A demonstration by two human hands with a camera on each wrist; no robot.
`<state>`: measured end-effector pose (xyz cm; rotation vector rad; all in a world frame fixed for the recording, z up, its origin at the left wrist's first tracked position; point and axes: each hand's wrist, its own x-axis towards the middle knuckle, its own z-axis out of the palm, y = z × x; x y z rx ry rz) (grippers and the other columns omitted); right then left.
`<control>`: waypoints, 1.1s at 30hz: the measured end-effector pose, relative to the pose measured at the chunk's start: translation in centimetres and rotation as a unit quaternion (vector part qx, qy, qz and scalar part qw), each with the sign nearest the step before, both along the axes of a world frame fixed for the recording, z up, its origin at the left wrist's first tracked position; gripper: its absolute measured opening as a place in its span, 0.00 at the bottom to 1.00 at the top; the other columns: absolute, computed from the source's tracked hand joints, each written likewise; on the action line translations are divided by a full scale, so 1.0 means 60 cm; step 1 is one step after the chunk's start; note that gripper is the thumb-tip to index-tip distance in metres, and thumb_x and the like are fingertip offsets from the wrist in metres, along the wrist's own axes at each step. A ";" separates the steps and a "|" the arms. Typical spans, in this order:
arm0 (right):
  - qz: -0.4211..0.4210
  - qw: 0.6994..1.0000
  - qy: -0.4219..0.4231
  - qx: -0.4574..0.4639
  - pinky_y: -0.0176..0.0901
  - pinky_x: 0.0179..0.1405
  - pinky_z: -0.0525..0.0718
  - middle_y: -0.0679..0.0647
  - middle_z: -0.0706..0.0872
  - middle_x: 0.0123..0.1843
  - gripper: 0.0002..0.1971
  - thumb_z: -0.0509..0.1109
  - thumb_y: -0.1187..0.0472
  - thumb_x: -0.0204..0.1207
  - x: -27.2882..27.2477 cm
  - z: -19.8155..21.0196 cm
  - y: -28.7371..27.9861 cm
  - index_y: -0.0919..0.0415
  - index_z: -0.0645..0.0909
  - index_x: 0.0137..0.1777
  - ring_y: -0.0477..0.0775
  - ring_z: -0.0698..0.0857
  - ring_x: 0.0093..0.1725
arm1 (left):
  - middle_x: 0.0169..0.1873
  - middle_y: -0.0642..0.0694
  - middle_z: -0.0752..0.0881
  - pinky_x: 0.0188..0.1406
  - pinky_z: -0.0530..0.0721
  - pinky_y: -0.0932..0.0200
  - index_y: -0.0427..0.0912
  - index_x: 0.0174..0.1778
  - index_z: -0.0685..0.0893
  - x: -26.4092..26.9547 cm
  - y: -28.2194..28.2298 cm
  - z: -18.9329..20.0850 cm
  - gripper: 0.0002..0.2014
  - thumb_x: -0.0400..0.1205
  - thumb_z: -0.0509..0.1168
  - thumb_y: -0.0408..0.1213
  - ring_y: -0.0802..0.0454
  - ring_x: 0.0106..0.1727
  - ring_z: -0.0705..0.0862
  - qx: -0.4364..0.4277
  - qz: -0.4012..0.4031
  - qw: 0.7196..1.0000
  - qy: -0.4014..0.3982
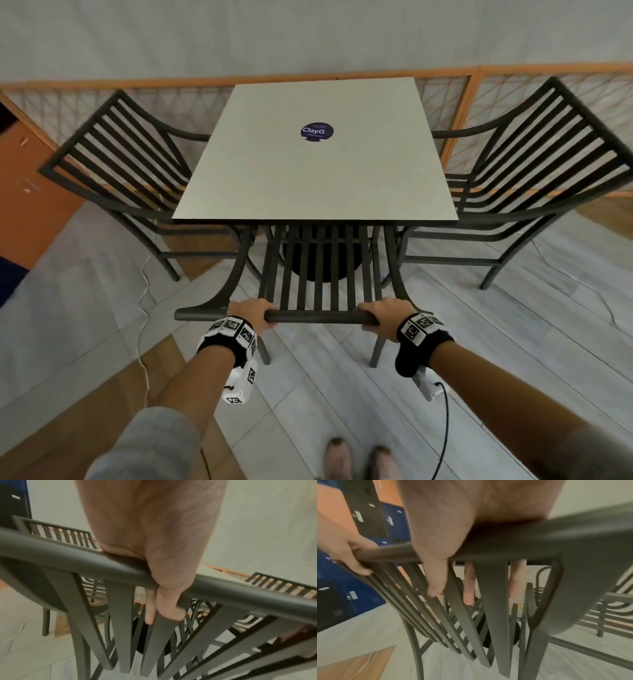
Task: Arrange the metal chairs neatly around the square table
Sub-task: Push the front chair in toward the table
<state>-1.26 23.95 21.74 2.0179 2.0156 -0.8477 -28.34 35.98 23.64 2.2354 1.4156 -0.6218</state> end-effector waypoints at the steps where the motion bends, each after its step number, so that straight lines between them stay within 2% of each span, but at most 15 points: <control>1: -0.004 1.000 -0.015 0.019 0.47 0.44 0.80 0.46 0.82 0.41 0.10 0.63 0.49 0.78 -0.002 -0.003 -0.001 0.42 0.77 0.59 0.54 0.83 0.45 | 0.49 0.50 0.90 0.77 0.63 0.31 0.55 0.53 0.87 0.002 -0.005 -0.003 0.09 0.81 0.64 0.46 0.45 0.58 0.85 0.020 0.009 1.000 -0.004; 3: -0.014 0.998 -0.032 0.045 0.49 0.46 0.82 0.47 0.85 0.42 0.09 0.61 0.51 0.79 -0.005 -0.005 -0.007 0.43 0.79 0.57 0.55 0.85 0.45 | 0.50 0.49 0.90 0.76 0.60 0.31 0.53 0.53 0.88 0.003 -0.016 -0.007 0.10 0.82 0.63 0.46 0.44 0.58 0.85 0.035 0.025 0.999 -0.002; 5: -0.013 0.998 -0.040 0.046 0.49 0.47 0.83 0.48 0.87 0.44 0.09 0.62 0.53 0.79 -0.004 -0.012 -0.019 0.43 0.80 0.56 0.54 0.85 0.46 | 0.52 0.49 0.89 0.75 0.62 0.32 0.53 0.56 0.88 0.001 -0.030 -0.011 0.11 0.82 0.64 0.47 0.44 0.59 0.84 0.042 0.026 0.999 0.002; 10: -0.003 0.999 -0.042 0.033 0.45 0.44 0.83 0.44 0.81 0.37 0.11 0.62 0.56 0.80 -0.009 -0.021 -0.048 0.42 0.79 0.58 0.52 0.85 0.44 | 0.54 0.50 0.88 0.74 0.61 0.29 0.57 0.59 0.85 -0.015 -0.055 -0.024 0.12 0.83 0.62 0.49 0.44 0.59 0.84 0.032 0.014 0.999 0.014; 14: -0.005 0.998 -0.047 0.046 0.46 0.44 0.82 0.43 0.80 0.38 0.13 0.62 0.58 0.78 -0.007 -0.009 -0.036 0.42 0.80 0.58 0.53 0.85 0.46 | 0.52 0.50 0.88 0.75 0.59 0.26 0.55 0.57 0.85 -0.010 -0.043 -0.025 0.11 0.83 0.61 0.49 0.44 0.57 0.85 0.029 0.021 0.999 0.014; 17: -0.012 0.998 -0.040 0.045 0.47 0.46 0.82 0.44 0.80 0.39 0.10 0.63 0.56 0.78 -0.004 -0.001 -0.026 0.44 0.80 0.56 0.53 0.82 0.44 | 0.50 0.50 0.88 0.75 0.59 0.27 0.54 0.53 0.86 -0.002 -0.036 -0.025 0.09 0.82 0.62 0.46 0.45 0.55 0.86 0.041 0.035 0.998 0.012; 20: -0.015 0.998 -0.039 0.042 0.48 0.48 0.84 0.45 0.82 0.40 0.09 0.63 0.55 0.78 -0.003 0.000 -0.025 0.44 0.81 0.55 0.53 0.84 0.45 | 0.50 0.49 0.88 0.76 0.59 0.28 0.53 0.51 0.87 0.002 -0.036 -0.028 0.08 0.82 0.63 0.44 0.45 0.54 0.86 0.047 0.041 0.998 0.008; 26: -0.032 0.998 -0.040 0.038 0.48 0.50 0.84 0.45 0.81 0.40 0.10 0.63 0.55 0.79 -0.008 0.007 -0.031 0.44 0.80 0.57 0.52 0.82 0.43 | 0.49 0.49 0.89 0.76 0.57 0.29 0.51 0.51 0.86 -0.001 -0.037 -0.039 0.08 0.82 0.63 0.44 0.46 0.53 0.86 0.056 0.046 0.997 0.006; 30: -0.058 0.998 -0.022 0.024 0.50 0.52 0.84 0.48 0.87 0.44 0.07 0.64 0.52 0.79 -0.015 0.013 -0.035 0.43 0.80 0.54 0.51 0.83 0.45 | 0.47 0.51 0.89 0.77 0.57 0.32 0.52 0.50 0.87 0.000 -0.042 -0.034 0.07 0.82 0.64 0.45 0.47 0.53 0.86 0.063 0.047 0.997 -0.002; 33: -0.061 0.998 -0.012 0.010 0.48 0.52 0.82 0.46 0.82 0.44 0.07 0.65 0.50 0.77 -0.017 0.022 -0.038 0.44 0.79 0.54 0.51 0.82 0.46 | 0.48 0.53 0.89 0.77 0.59 0.34 0.55 0.49 0.86 -0.003 -0.049 -0.035 0.06 0.82 0.63 0.45 0.49 0.58 0.85 0.070 0.038 0.997 -0.009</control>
